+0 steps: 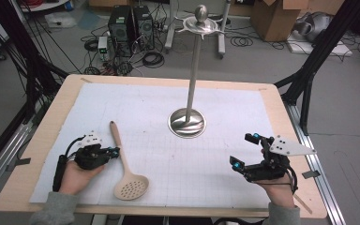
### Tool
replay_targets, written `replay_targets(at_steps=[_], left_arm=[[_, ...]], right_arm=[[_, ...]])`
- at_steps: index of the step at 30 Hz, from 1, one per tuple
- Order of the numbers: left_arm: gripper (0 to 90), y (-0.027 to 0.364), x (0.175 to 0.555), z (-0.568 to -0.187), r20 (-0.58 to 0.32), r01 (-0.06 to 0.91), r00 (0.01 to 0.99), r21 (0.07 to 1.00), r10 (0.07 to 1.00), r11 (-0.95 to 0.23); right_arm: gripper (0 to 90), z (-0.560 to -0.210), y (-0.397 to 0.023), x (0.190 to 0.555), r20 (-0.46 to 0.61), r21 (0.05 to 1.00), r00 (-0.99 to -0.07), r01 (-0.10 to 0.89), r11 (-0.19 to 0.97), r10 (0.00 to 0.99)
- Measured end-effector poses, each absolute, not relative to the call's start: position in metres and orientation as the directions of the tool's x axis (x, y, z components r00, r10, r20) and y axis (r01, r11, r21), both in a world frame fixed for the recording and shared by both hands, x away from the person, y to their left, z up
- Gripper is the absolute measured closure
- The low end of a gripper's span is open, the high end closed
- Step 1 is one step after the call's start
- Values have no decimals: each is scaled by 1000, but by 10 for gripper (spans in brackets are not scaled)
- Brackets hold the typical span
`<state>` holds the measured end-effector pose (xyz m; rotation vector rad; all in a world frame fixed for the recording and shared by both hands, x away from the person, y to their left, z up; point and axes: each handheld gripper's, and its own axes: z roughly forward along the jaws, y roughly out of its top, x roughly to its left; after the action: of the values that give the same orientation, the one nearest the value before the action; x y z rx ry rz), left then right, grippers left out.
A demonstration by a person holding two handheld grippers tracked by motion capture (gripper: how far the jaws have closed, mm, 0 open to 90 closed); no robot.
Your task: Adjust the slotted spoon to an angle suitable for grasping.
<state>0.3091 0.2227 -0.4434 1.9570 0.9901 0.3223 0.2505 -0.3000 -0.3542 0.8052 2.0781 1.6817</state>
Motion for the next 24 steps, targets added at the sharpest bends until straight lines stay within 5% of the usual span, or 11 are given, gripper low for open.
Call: replay_targets(at_steps=[24], left_arm=[[895,187,324,-444,-130,503,696,790,706,-351]], right_arm=[[11,-354,-302,250,80,970,-779,205,131,622]])
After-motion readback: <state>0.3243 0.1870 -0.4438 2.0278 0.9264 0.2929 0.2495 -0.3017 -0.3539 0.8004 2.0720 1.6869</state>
